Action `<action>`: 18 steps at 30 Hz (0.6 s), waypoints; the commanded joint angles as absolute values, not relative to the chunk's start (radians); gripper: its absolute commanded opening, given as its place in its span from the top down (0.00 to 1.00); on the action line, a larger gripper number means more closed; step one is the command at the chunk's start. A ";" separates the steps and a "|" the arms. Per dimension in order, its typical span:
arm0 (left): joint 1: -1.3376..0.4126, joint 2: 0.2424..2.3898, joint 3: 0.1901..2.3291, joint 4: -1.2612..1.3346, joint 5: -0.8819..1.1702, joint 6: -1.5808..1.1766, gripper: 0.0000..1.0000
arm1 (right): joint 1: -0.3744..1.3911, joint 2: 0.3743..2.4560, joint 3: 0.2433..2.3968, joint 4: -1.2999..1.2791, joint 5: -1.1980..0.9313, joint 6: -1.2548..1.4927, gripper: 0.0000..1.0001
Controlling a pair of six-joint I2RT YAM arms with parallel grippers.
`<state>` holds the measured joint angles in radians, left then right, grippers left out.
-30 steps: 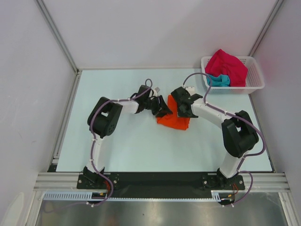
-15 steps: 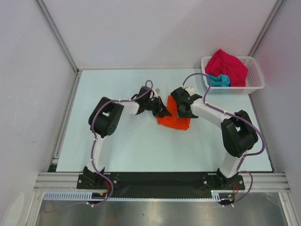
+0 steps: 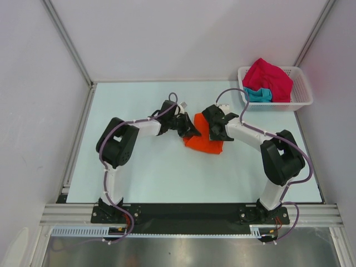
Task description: Fold and stack the t-shirts
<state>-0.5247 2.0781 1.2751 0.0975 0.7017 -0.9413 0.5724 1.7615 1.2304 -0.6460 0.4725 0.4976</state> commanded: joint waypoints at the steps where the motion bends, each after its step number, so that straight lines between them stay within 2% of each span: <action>1: -0.537 1.951 1.250 0.092 0.687 -0.910 1.00 | 0.571 1.775 1.227 -0.601 0.463 0.509 0.35; 12: -0.583 1.809 1.105 0.078 0.647 -0.905 1.00 | 0.578 1.715 1.206 -0.601 0.460 0.517 0.35; 18: -0.594 1.801 1.043 0.083 0.635 -0.899 1.00 | 0.594 1.675 1.195 -0.612 0.466 0.522 0.35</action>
<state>-0.5804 1.8423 1.0676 0.0650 0.6342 -0.9291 0.5808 1.7401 1.1915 -0.6170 0.4465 0.5026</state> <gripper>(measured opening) 0.020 0.647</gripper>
